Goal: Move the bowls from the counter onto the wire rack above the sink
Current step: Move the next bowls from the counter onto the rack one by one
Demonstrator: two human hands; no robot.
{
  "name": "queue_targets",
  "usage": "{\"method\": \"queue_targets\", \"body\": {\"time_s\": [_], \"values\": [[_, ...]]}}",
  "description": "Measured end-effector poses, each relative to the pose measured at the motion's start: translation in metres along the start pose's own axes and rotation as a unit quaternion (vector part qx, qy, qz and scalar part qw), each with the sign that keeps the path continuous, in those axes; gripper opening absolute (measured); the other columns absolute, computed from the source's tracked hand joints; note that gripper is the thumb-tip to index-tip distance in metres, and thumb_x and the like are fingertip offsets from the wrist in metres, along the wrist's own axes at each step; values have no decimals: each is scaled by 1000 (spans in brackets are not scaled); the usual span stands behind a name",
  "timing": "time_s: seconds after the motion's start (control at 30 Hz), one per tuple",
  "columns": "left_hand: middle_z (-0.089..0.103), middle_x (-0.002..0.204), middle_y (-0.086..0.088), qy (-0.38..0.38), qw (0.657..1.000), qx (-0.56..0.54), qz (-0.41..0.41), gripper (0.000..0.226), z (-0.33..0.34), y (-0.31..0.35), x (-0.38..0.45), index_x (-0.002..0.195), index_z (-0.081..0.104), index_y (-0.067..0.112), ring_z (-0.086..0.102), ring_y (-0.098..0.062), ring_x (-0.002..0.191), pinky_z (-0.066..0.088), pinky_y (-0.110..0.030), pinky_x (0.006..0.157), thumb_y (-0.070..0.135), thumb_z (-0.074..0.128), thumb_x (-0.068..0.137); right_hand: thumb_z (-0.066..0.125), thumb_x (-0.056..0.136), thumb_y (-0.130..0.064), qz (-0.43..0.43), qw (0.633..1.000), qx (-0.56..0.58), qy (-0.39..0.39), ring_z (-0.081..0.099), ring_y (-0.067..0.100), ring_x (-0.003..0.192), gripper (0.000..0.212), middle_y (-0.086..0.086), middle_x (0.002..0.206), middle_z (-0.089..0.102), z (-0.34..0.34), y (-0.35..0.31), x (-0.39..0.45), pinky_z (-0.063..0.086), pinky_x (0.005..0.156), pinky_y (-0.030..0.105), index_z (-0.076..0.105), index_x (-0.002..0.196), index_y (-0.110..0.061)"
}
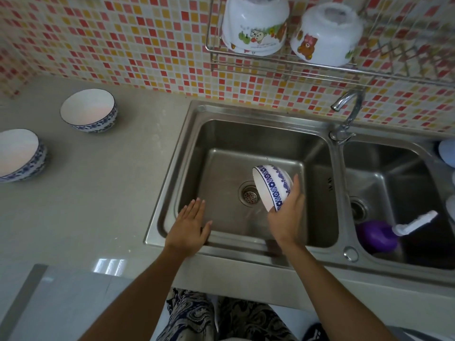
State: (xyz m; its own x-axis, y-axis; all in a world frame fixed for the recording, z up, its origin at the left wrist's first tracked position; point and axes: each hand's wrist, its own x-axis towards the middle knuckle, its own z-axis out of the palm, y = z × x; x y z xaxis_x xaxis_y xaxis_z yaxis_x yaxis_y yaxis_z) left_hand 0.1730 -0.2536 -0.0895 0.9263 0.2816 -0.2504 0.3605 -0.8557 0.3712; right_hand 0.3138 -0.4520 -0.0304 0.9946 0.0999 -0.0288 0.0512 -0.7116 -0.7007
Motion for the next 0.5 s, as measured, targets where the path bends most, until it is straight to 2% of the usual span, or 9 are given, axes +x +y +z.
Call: {"method": "queue_targets", "body": {"time_s": [0.1,0.27,0.4,0.5], "values": [[3,159,-3,1,1000,1,2,80,1,-2,0,150,3,16,-4,-14,145,-4,-27,116,61,4,84,70,63,9,-51,997,-47,16,54,30,98,112,13,119,44,3,0,8,54,81,47,11,153,-23],[1,159,-3,3,1000,1,4,78,3,-4,0,149,0,16,-7,-12,144,-5,-27,115,61,5,86,67,73,-2,-130,977,-169,10,48,34,108,97,16,125,42,-2,-1,14,53,70,48,15,153,-19],[1,158,-2,8,1000,-7,4,77,2,-3,0,149,0,16,-6,-12,144,-4,-27,115,60,7,86,68,76,-2,-139,966,-216,-3,48,34,108,96,19,127,43,2,5,14,52,68,45,15,154,-19],[1,158,-2,9,1000,-7,3,73,1,-2,0,149,-1,16,-6,-12,144,-4,-26,115,57,12,90,68,76,-1,-102,980,-169,-10,50,30,106,99,15,126,43,3,6,12,54,75,45,11,154,-23]]}}
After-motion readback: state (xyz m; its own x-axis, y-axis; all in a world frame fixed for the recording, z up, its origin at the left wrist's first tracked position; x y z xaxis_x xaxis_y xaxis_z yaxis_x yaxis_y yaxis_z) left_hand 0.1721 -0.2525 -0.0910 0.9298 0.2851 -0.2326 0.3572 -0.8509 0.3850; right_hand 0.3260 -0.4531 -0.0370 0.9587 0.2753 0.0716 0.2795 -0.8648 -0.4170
